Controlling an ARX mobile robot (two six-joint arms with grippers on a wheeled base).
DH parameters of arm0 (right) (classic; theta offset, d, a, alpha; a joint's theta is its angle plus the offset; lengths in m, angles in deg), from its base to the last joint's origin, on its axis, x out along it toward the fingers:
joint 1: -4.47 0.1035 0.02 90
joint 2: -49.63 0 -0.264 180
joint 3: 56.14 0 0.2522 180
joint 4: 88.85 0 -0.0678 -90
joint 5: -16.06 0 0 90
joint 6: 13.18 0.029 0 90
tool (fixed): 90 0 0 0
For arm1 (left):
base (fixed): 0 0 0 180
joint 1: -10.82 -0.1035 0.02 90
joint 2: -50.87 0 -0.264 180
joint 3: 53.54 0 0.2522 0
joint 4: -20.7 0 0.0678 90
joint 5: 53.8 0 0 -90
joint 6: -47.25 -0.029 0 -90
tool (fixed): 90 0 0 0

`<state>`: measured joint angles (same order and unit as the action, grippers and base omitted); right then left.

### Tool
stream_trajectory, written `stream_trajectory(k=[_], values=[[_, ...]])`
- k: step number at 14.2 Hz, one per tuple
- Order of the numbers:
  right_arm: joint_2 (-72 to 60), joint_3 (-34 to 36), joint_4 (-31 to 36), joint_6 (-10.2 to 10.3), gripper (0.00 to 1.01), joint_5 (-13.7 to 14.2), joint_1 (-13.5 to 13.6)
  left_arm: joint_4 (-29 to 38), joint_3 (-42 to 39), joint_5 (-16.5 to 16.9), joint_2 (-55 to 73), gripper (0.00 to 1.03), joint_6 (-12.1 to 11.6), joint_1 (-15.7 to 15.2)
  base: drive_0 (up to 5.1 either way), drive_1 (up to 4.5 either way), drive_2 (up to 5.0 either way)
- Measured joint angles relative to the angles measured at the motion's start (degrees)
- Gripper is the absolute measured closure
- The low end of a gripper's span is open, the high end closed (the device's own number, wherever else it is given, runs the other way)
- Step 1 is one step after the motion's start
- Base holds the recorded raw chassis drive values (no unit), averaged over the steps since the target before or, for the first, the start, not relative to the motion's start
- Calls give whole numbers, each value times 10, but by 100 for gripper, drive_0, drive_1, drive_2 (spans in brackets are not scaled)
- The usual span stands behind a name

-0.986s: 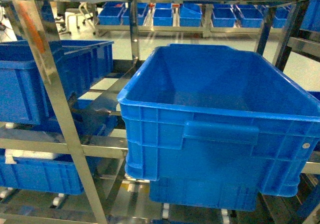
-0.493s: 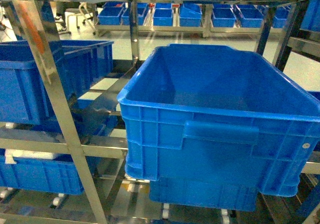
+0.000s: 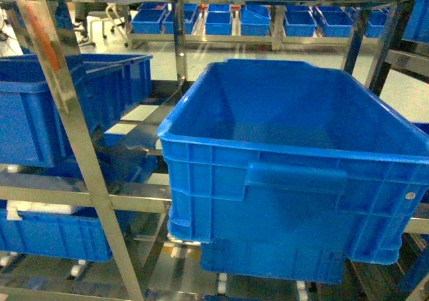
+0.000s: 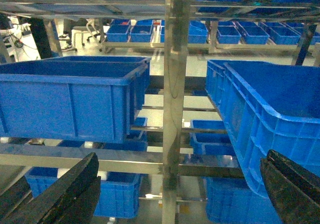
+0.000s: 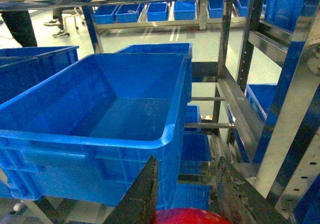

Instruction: Pick red block from blue box to shelf

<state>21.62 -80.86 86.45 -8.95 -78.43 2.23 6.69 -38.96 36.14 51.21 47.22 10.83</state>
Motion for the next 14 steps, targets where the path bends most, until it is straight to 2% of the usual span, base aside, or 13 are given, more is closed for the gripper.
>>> stream_trajectory(k=[7, 8, 9, 10, 11, 14], values=[[0, 0, 0, 0, 73, 0, 0, 0, 0, 0, 0, 5, 0, 0, 0, 0, 0], [-1, -1, -9, -9, 73, -25, -7, 0, 0, 0, 0, 5, 0, 0, 0, 0, 0], [-3, -2, -15, -25, 73, -80, -23, 0, 0, 0, 0, 5, 0, 0, 0, 0, 0], [-5, -2, -15, -35, 73, -108, -24, 0, 0, 0, 0, 5, 0, 0, 0, 0, 0], [-5, -2, -17, -43, 73, -124, -24, 0, 0, 0, 0, 5, 0, 0, 0, 0, 0], [-5, -2, -17, -50, 73, -124, -23, 0, 0, 0, 0, 5, 0, 0, 0, 0, 0]])
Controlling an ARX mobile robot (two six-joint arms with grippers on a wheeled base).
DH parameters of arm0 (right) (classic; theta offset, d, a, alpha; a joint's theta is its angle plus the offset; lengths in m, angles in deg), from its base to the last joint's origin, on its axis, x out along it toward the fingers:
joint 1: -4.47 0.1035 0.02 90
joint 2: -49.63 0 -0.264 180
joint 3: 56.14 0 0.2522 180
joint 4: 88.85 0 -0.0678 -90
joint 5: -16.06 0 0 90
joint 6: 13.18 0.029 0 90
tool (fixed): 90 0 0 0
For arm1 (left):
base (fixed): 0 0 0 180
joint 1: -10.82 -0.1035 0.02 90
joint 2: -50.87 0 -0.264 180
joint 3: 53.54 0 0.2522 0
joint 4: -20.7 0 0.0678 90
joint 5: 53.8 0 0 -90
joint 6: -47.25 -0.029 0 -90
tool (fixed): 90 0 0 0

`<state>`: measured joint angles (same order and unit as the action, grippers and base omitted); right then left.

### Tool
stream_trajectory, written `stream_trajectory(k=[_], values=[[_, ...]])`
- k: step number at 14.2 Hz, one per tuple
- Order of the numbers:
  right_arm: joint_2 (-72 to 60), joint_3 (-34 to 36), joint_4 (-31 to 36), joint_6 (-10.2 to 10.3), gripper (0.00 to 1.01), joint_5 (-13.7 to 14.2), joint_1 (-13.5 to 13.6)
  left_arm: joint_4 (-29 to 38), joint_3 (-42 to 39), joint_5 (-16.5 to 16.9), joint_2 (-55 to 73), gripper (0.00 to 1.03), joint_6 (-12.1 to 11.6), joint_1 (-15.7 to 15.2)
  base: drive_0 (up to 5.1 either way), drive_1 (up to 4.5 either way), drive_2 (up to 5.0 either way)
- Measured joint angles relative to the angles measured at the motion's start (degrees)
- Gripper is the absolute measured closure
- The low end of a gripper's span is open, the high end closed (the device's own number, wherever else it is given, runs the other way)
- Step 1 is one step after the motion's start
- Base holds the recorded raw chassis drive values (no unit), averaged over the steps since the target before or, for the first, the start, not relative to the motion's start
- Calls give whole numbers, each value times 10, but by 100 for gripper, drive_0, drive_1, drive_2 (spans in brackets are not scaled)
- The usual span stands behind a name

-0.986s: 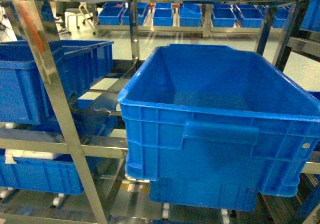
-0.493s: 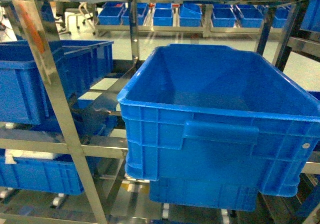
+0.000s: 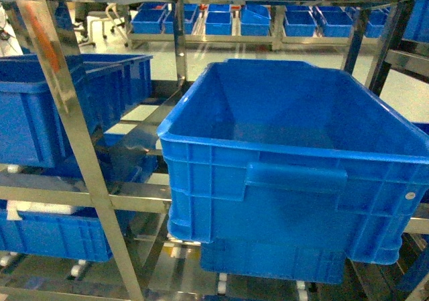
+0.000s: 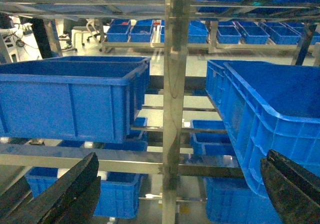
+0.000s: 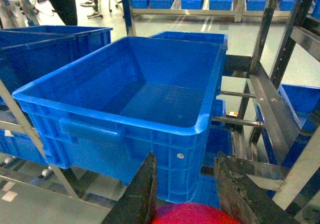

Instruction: Pick red block from blue box to shelf

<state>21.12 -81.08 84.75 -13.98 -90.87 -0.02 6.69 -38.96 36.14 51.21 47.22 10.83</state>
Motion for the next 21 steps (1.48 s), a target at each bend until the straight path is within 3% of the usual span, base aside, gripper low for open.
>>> stream_trajectory(k=[1, 3, 4, 5, 8, 11, 12, 14, 21], values=[[-3, 0, 0, -1, 73, 3, 1, 0, 0, 0, 0, 5, 0, 0, 0, 0, 0], [-84, -21, 46, 4, 73, 28, 32, 0, 0, 0, 0, 5, 0, 0, 0, 0, 0], [-190, -83, 110, 14, 73, 51, 54, 0, 0, 0, 0, 5, 0, 0, 0, 0, 0], [-250, -132, 126, 15, 73, 56, 66, 0, 0, 0, 0, 5, 0, 0, 0, 0, 0], [-415, -279, 75, 30, 73, 58, 110, 0, 0, 0, 0, 5, 0, 0, 0, 0, 0], [-516, -373, 23, 73, 73, 30, 136, 0, 0, 0, 0, 5, 0, 0, 0, 0, 0], [-581, -414, 30, 94, 73, 28, 149, 0, 0, 0, 0, 5, 0, 0, 0, 0, 0], [-668, -467, 14, 112, 73, 32, 162, 0, 0, 0, 0, 5, 0, 0, 0, 0, 0], [-808, -576, -3, 111, 73, 70, 176, 0, 0, 0, 0, 5, 0, 0, 0, 0, 0]])
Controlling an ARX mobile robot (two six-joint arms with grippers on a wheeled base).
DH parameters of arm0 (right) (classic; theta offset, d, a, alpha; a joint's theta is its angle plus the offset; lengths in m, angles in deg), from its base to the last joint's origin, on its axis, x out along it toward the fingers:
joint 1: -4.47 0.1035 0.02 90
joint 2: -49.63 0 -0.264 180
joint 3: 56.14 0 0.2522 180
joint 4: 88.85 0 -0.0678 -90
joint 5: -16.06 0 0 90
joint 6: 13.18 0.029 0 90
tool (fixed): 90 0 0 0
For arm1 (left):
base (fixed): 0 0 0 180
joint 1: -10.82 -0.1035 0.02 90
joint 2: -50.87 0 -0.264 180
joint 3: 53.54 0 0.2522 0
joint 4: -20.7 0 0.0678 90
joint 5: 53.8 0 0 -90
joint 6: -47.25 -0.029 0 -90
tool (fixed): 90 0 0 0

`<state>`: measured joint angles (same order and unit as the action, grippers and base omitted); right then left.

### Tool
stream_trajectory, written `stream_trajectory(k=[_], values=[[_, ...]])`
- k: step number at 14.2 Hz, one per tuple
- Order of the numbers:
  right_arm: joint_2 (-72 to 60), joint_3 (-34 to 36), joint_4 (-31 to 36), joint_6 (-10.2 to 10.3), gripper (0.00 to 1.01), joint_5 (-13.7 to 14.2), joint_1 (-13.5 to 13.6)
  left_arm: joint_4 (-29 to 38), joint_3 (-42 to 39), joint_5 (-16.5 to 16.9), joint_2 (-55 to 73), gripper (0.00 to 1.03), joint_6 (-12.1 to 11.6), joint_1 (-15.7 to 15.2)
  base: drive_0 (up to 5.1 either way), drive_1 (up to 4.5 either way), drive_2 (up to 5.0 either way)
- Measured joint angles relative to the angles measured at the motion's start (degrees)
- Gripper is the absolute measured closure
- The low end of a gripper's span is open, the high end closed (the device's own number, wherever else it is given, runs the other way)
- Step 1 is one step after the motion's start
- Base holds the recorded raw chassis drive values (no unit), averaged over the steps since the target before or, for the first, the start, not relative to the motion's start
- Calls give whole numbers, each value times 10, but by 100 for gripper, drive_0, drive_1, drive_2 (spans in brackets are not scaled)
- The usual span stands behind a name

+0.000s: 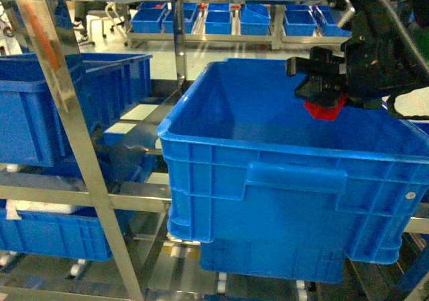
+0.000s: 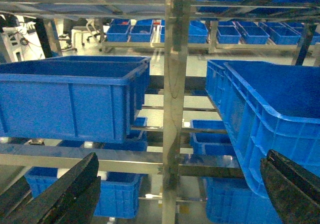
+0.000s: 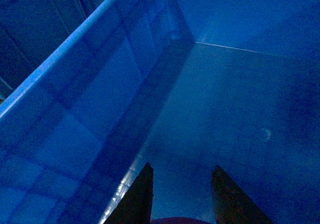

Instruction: Pick red block from blue box to shelf

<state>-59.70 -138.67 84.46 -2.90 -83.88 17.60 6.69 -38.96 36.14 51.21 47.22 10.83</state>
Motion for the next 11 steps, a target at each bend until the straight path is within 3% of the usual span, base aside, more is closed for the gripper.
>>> stream_trajectory(k=[1, 3, 4, 7, 11], values=[[-16, -7, 3, -7, 73, 3, 3, 0, 0, 0, 0, 5, 0, 0, 0, 0, 0], [-72, -26, 16, -46, 73, 29, 19, 0, 0, 0, 0, 5, 0, 0, 0, 0, 0], [-107, -60, 12, -54, 73, 42, 23, 0, 0, 0, 0, 5, 0, 0, 0, 0, 0], [-133, -125, -15, -49, 73, 47, 23, 0, 0, 0, 0, 5, 0, 0, 0, 0, 0], [-152, -146, -16, -48, 73, 53, 22, 0, 0, 0, 0, 5, 0, 0, 0, 0, 0]])
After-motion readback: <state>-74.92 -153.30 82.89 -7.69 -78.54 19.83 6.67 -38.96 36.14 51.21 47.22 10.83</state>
